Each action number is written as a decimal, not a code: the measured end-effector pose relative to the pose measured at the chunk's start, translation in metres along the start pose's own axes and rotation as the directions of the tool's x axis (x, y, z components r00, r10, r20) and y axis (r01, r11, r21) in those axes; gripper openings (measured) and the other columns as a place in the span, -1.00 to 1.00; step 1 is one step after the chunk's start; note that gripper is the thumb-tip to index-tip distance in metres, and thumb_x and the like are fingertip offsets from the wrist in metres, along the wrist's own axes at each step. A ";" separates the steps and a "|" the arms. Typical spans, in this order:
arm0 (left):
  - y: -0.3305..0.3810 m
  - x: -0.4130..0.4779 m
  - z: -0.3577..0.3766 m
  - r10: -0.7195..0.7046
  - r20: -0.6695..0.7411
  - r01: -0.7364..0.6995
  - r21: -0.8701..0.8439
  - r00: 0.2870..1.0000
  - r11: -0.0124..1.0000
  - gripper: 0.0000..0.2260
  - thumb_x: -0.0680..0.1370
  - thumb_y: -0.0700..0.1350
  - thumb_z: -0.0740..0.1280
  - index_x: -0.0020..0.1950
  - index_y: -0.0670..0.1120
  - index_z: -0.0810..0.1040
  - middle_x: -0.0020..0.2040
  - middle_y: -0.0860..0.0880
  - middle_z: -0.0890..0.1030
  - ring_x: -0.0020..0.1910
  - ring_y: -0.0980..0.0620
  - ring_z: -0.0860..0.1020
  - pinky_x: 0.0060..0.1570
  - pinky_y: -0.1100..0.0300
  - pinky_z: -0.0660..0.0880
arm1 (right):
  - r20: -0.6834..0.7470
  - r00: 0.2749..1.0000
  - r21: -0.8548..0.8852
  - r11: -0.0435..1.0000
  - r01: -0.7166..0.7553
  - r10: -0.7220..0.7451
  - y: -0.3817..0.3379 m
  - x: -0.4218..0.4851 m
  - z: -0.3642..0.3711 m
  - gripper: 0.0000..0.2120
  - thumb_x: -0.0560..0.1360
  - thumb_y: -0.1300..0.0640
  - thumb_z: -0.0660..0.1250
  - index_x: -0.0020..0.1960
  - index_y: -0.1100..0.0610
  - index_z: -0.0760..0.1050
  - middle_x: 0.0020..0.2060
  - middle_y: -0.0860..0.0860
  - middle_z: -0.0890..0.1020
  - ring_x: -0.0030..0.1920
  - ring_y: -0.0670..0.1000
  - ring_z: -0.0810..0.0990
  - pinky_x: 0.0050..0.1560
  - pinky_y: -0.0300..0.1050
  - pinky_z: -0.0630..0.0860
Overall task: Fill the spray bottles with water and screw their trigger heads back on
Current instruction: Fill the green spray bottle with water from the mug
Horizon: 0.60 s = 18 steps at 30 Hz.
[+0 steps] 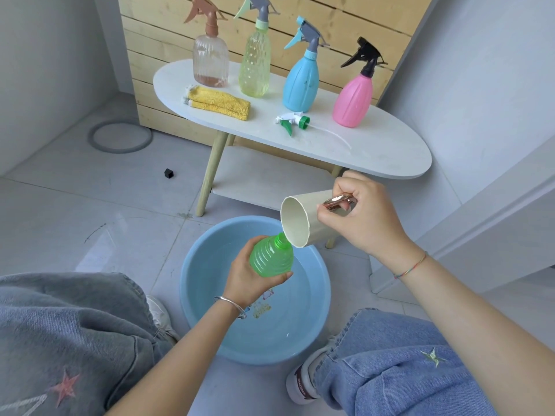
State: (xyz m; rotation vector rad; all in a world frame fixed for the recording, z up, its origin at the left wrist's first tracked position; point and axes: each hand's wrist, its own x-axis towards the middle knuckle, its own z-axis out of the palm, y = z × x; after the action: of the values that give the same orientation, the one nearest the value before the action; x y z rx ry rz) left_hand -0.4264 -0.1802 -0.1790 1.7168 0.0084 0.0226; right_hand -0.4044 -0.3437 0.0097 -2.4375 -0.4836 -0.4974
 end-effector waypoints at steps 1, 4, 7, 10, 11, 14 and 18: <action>0.000 0.000 0.000 0.000 0.001 0.000 0.002 1.000 1.000 -0.38 0.21 -0.05 0.65 0.19 0.07 0.47 0.06 0.17 0.59 0.05 0.27 0.52 -0.02 0.51 0.40 | 0.000 1.000 -0.010 1.000 0.007 -0.007 -0.001 0.000 0.000 -0.62 0.27 0.25 0.44 -0.44 0.13 0.21 -0.44 -0.06 0.25 -0.40 -0.04 0.23 -0.40 -0.29 0.15; 0.000 0.000 0.000 0.000 0.000 0.000 0.003 1.000 1.000 -0.38 0.21 -0.05 0.65 0.18 0.09 0.46 0.07 0.19 0.58 0.04 0.30 0.51 -0.04 0.54 0.38 | -0.002 0.999 -0.035 0.999 0.039 -0.039 -0.002 0.000 0.001 -0.62 0.26 0.24 0.43 -0.44 0.11 0.20 -0.45 -0.05 0.26 -0.40 -0.04 0.23 -0.39 -0.28 0.15; -0.001 0.000 0.000 0.002 -0.001 -0.002 0.006 1.000 1.000 -0.38 0.21 -0.04 0.65 0.19 0.09 0.46 0.07 0.18 0.58 0.05 0.29 0.52 -0.03 0.53 0.39 | 0.001 0.998 -0.039 0.998 0.056 -0.056 -0.003 0.000 0.001 -0.65 0.25 0.23 0.42 -0.44 0.12 0.21 -0.45 -0.06 0.26 -0.40 -0.06 0.23 -0.39 -0.29 0.15; -0.001 0.000 0.000 0.002 -0.002 -0.002 0.011 1.000 1.000 -0.37 0.21 -0.03 0.65 0.20 0.09 0.46 0.07 0.19 0.58 0.05 0.29 0.52 -0.04 0.53 0.39 | 0.001 0.998 -0.042 0.997 0.067 -0.067 -0.004 0.000 0.001 -0.66 0.25 0.21 0.41 -0.44 0.13 0.21 -0.45 -0.06 0.26 -0.40 -0.07 0.25 -0.39 -0.30 0.15; -0.001 0.000 0.000 0.001 -0.002 -0.001 0.011 1.000 1.000 -0.37 0.21 -0.02 0.65 0.20 0.09 0.46 0.07 0.19 0.58 0.05 0.29 0.51 -0.04 0.53 0.39 | 0.002 0.998 -0.044 0.997 0.070 -0.070 -0.004 0.000 0.001 -0.66 0.25 0.21 0.41 -0.44 0.13 0.22 -0.45 -0.06 0.26 -0.40 -0.08 0.24 -0.39 -0.30 0.14; -0.002 0.000 0.000 0.000 -0.004 0.000 0.004 1.000 1.000 -0.37 0.21 -0.02 0.65 0.20 0.08 0.46 0.08 0.17 0.58 0.07 0.25 0.52 0.00 0.50 0.41 | -0.001 0.997 -0.047 0.996 0.074 -0.074 -0.003 0.001 0.001 -0.66 0.25 0.21 0.41 -0.44 0.13 0.22 -0.45 -0.04 0.27 -0.41 -0.06 0.24 -0.39 -0.28 0.14; -0.002 0.000 0.000 -0.002 -0.014 0.002 -0.005 1.000 1.000 -0.37 0.22 -0.05 0.65 0.21 0.06 0.47 0.08 0.16 0.58 0.07 0.28 0.51 -0.01 0.53 0.38 | -0.006 0.997 -0.042 0.997 0.070 -0.071 -0.002 0.001 0.000 -0.66 0.26 0.23 0.42 -0.44 0.13 0.22 -0.45 -0.05 0.27 -0.40 -0.04 0.24 -0.39 -0.29 0.14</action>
State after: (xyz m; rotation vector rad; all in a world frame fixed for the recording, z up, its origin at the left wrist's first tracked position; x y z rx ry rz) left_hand -0.4261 -0.1801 -0.1808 1.7122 0.0200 0.0330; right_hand -0.4045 -0.3416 0.0112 -2.4641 -0.5629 -0.5508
